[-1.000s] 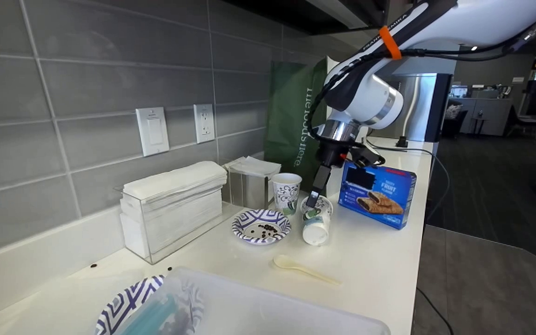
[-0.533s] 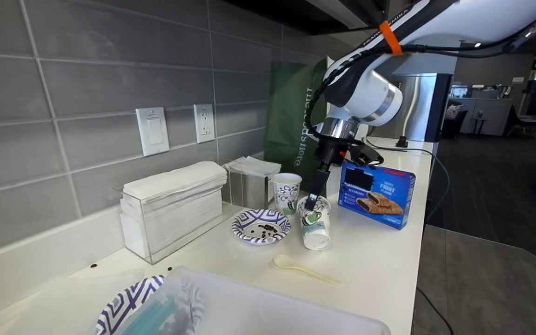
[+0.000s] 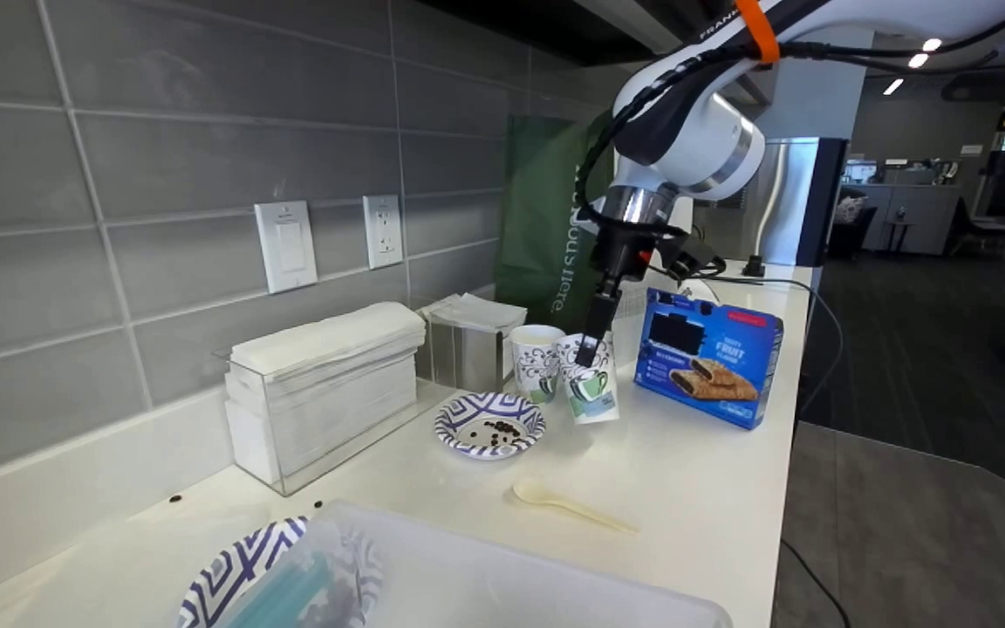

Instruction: Place the coffee cup on the left upright.

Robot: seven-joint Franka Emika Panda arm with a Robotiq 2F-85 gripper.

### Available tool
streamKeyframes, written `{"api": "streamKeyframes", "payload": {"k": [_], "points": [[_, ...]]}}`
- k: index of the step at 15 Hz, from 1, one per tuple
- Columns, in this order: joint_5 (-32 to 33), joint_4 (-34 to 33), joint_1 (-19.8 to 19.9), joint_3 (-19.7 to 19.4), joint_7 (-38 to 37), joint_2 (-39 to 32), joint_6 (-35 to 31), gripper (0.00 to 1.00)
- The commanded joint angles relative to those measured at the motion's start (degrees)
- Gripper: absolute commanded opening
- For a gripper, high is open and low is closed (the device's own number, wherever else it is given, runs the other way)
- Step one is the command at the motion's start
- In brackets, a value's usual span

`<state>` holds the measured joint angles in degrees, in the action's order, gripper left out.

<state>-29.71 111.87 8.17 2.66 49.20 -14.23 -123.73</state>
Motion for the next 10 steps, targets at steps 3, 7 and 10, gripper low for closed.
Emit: {"api": "streamKeyframes", "payload": {"k": [3, 7, 10], "points": [[12.2, 7.5, -5.2, 0.0, -14.7, 10.1, -3.9, 0.02], [9.2, 10.9, -8.9, 3.0, -9.4, 14.0, -7.9, 0.02], [2.5, 13.6, -12.0, 5.1, -2.1, 14.9, -14.6, 0.02]]}}
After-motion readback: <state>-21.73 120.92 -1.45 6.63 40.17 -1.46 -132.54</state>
